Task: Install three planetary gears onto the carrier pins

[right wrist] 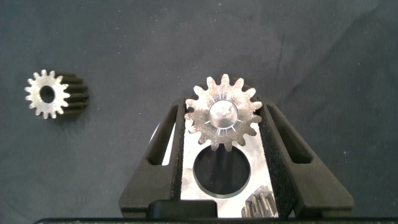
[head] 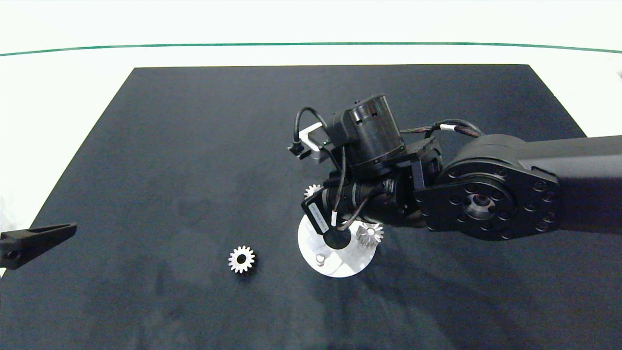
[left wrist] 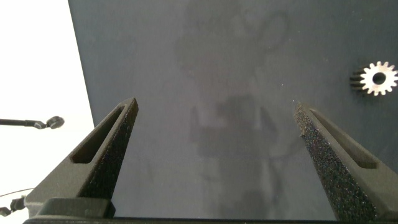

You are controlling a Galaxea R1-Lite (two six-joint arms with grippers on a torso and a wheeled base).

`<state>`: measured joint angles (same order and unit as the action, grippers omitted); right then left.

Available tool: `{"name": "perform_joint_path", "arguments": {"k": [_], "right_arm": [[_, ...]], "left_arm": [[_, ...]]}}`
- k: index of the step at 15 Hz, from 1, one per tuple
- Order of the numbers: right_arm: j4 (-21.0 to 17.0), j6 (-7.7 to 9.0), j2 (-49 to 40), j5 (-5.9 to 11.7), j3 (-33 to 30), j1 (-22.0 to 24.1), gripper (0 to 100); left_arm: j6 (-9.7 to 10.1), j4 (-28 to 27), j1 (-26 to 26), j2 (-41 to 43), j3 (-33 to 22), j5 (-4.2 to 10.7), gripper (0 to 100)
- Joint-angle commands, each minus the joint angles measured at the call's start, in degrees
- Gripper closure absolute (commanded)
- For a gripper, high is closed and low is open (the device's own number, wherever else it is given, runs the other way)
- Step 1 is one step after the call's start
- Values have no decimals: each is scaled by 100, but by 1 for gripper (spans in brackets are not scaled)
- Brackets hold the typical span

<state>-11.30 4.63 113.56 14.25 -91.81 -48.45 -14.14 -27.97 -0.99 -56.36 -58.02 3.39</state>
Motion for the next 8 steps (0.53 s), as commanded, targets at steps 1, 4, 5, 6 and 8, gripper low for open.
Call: {"name": "perform_joint_path", "arguments": {"k": [1,4,5,6,8], "right_arm": [[-4,-15,79,60,-21,11,78],[-4,-15,97,60,-48,46,78],[-4,-15,97,69,-48,46,78],[-4,-15,88,78,-48,55,78],[-13,-15,79,104,-21,63,78]], "left_arm": [[-1,-16,-7,2,1,4,0],[-1,-16,-7,2,10,4,0],[-1,-16,-7,-7,10,4,0],[-1,-16,-7,-7,10,4,0],[-1,-16,-7,-7,10,4,0]]}}
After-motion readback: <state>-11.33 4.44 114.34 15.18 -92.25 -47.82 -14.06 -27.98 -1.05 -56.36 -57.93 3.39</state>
